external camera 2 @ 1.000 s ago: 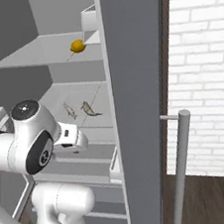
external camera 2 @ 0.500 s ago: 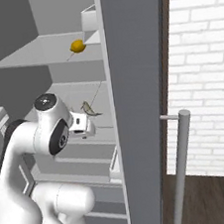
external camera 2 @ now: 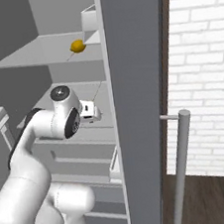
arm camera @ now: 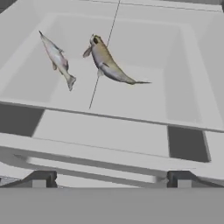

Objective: Place one lemon and one fish in each tupperware on the nearby counter, to pack two identical lunches.

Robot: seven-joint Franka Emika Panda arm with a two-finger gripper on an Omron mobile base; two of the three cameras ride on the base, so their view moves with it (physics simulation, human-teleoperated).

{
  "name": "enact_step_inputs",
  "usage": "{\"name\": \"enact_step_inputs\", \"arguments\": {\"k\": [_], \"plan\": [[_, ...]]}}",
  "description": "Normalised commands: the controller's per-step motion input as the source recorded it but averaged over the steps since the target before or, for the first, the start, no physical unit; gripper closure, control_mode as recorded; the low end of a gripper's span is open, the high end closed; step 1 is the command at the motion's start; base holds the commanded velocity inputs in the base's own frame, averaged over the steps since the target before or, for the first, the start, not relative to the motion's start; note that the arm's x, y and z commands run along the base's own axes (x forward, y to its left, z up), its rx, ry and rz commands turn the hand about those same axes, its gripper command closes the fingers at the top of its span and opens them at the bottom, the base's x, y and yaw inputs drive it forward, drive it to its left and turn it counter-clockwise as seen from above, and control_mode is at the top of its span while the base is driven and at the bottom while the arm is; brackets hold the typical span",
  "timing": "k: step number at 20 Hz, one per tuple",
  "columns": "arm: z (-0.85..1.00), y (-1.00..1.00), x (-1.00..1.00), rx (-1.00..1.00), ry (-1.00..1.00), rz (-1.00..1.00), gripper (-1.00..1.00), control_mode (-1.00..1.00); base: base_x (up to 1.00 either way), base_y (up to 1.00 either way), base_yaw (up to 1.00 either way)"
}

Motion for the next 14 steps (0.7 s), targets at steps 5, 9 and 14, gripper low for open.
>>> {"name": "enact_step_inputs", "arguments": {"k": [5,9,14], "plan": [[0.00,0.00,0.92,-0.01,-0.05,0.07,-1.00,-1.00,0.00,0.00,0.00],[-0.03,0.00,0.75,-0.01,-0.02,0.03,-1.00,-1.00,0.00,0.00,0.00],[-0.12,0.01,0.55,0.00,0.02,0.04,-1.00,-1.00,0.00,0.00,0.00]]}}
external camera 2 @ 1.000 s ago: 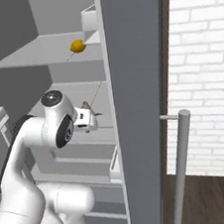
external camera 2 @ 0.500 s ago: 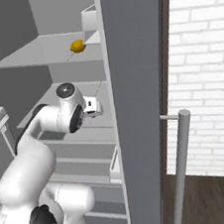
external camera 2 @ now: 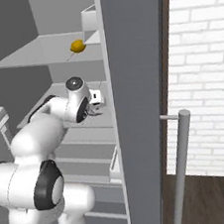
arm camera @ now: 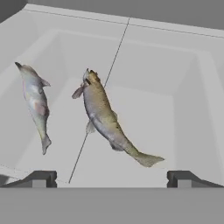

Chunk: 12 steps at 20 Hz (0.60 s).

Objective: Place one lemon and one fish in each tupperware on the nearby counter, to pack two identical lunches.

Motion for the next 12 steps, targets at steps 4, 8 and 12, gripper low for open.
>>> {"name": "enact_step_inputs", "arguments": {"k": [4,8,12], "plan": [[-0.24,0.03,0.58,0.00,0.05,0.18,-1.00,-1.00,0.00,0.00,0.00],[-0.29,0.00,0.48,-0.01,0.01,0.21,-1.00,-1.00,0.00,0.00,0.00],[-0.23,0.00,0.47,-0.01,0.06,0.18,-1.00,-1.00,0.00,0.00,0.00]]}}
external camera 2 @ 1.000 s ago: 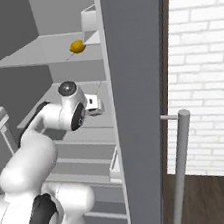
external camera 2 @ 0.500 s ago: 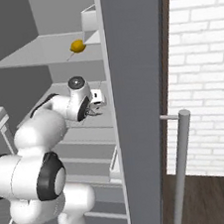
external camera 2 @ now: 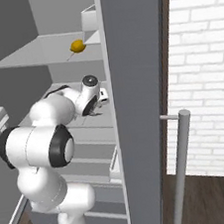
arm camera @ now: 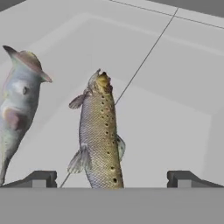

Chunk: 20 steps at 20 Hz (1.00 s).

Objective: Place one lemon and one fish in each tupperware on the nearby counter, to pack two identical lunches.

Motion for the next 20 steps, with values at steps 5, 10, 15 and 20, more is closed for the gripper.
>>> {"name": "enact_step_inputs", "arguments": {"k": [5,10,15,20], "plan": [[-0.34,0.00,0.48,-0.03,0.09,0.17,-1.00,-1.00,0.00,0.00,0.00],[-0.39,0.00,0.41,-0.04,0.11,0.15,-1.00,-1.00,0.00,0.00,0.00],[-0.60,0.04,0.10,-0.09,0.13,0.09,-1.00,-1.00,0.00,0.00,0.00],[-0.98,0.16,-0.94,-0.16,0.11,0.00,1.00,-1.00,0.00,0.00,0.00]]}}
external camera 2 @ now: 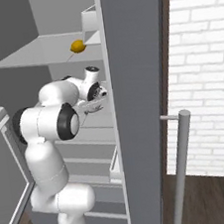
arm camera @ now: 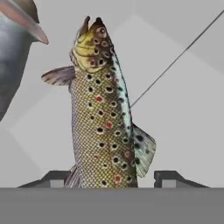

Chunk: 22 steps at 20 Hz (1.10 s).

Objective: Place one lemon and one fish in each tupperware on the nearby counter, to pack two identical lunches.

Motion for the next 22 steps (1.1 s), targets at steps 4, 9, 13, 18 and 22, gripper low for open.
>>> {"name": "enact_step_inputs", "arguments": {"k": [4,9,13,18,22], "plan": [[-0.93,0.01,-1.00,-0.12,0.01,0.00,1.00,-1.00,0.00,0.00,0.00],[-0.35,0.00,-1.00,-0.03,-0.06,0.00,1.00,-1.00,0.00,0.00,0.00],[0.20,-0.09,-1.00,0.00,-0.28,0.00,1.00,-1.00,0.00,0.00,0.00],[0.21,-0.17,-1.00,0.00,-0.23,-0.01,1.00,-1.00,0.00,0.00,0.00],[0.35,-0.22,-1.00,0.00,-0.25,-0.08,1.00,-1.00,0.00,0.00,0.00]]}}
